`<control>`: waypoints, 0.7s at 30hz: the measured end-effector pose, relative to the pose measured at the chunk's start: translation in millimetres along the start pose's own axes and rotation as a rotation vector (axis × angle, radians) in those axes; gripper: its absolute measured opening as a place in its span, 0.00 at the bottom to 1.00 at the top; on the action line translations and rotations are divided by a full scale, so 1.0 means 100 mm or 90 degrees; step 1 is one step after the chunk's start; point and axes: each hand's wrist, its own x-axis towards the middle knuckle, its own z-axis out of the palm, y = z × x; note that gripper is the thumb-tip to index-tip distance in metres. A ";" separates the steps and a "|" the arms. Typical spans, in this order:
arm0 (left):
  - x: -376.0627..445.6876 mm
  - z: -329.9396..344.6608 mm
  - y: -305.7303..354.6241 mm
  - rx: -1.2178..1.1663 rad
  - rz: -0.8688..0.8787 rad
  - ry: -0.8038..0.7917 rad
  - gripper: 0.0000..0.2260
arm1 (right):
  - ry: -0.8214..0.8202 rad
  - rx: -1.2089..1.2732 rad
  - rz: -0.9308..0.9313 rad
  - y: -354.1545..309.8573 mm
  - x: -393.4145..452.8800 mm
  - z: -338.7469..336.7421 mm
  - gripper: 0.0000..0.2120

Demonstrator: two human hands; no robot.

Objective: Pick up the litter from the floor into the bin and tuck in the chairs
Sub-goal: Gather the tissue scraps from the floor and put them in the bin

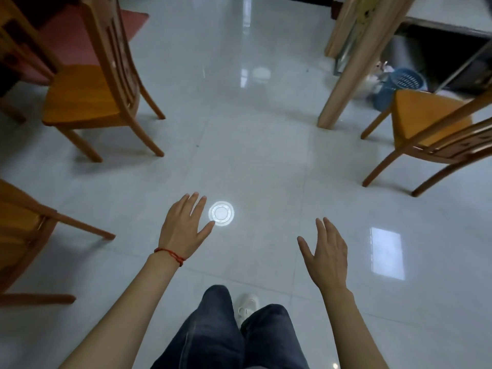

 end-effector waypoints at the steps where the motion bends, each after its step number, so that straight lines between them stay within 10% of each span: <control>1: 0.11 0.00 0.06 0.000 0.007 -0.003 0.37 | -0.001 -0.004 0.005 0.05 0.09 -0.02 0.29; 21: 3.66 -0.51 -0.33 0.015 0.029 -0.029 0.28 | 0.018 0.030 0.032 -0.62 3.57 -0.13 0.29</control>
